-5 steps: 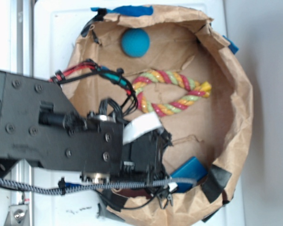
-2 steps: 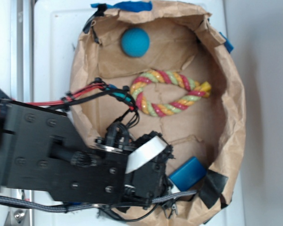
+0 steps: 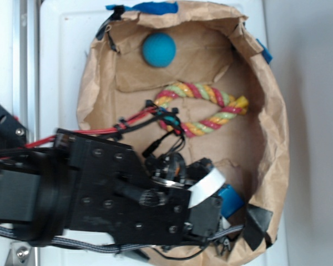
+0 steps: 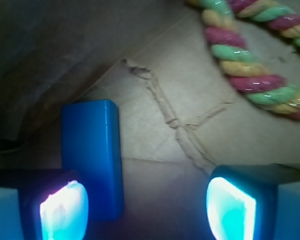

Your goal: Grab the blue block.

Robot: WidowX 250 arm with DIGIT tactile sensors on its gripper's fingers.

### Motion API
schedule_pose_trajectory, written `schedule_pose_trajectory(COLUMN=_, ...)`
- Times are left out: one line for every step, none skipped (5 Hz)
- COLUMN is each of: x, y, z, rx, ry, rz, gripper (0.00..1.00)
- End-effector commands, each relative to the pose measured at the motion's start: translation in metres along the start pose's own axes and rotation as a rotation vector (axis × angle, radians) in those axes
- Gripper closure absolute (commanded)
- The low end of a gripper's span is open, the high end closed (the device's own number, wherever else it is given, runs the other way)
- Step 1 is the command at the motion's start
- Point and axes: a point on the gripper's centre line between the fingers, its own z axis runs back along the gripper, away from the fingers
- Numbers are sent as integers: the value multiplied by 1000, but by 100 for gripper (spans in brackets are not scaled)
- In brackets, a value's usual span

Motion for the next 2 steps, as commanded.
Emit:
schedule_pose_trajectory(x=22, y=-12, z=7, rx=-53, ry=-57, rz=11, gripper=0)
schedule_pose_trajectory(x=27, y=-19, z=-1, rx=-78, ry=-28, rz=-12, gripper=0)
